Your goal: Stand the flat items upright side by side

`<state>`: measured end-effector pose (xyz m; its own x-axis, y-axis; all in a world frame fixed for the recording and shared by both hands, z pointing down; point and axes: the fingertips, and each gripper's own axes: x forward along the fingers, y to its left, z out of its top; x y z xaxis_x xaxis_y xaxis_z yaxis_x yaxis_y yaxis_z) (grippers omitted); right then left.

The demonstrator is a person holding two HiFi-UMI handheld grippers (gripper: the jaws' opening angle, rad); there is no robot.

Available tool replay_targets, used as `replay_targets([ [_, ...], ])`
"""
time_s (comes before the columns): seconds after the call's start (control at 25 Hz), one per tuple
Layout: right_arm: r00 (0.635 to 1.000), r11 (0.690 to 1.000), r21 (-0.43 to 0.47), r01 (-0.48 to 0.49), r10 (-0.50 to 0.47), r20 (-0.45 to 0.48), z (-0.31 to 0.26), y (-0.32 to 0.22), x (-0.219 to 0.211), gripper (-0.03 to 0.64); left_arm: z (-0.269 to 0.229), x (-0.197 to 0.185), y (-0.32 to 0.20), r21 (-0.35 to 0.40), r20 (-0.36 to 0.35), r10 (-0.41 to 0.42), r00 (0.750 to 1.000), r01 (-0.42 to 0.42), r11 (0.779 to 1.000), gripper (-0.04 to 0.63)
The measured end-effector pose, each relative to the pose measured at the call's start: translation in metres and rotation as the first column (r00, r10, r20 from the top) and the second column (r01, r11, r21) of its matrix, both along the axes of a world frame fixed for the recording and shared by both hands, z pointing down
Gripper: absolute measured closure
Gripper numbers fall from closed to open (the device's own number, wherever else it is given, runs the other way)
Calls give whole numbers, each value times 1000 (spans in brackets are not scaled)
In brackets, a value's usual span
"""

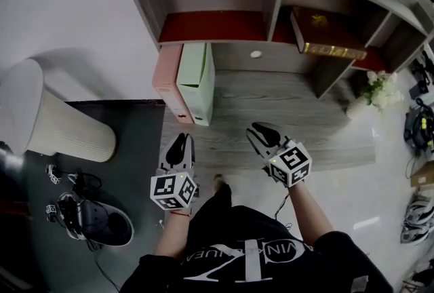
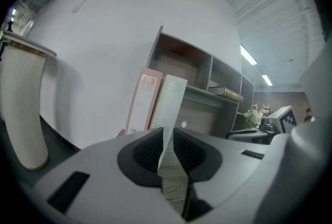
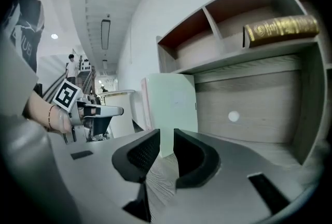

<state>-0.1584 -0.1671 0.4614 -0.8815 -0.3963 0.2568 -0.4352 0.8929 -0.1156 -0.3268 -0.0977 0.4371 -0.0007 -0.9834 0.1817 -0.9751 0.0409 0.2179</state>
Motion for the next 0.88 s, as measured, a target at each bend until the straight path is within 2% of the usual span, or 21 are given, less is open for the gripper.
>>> replay_targets([
  [0.16, 1000, 999, 32, -23, 23, -11, -8, 21, 33, 566, -6, 24, 16, 7, 20, 21, 1000, -22, 1000, 557],
  [0.32, 998, 998, 24, -64, 63, 20, -11, 39, 62, 604, -12, 44, 33, 14, 38, 35, 999, -35, 999, 571],
  [0.52, 996, 996, 24, -91, 90, 26, -11, 61, 93, 606, -18, 61, 59, 44, 36, 51, 998, -53, 998, 591],
  [0.88, 986, 987, 66, -144, 138, 93, -32, 90, 127, 607, -34, 72, 97, 72, 125, 11, 992, -20, 997, 592],
])
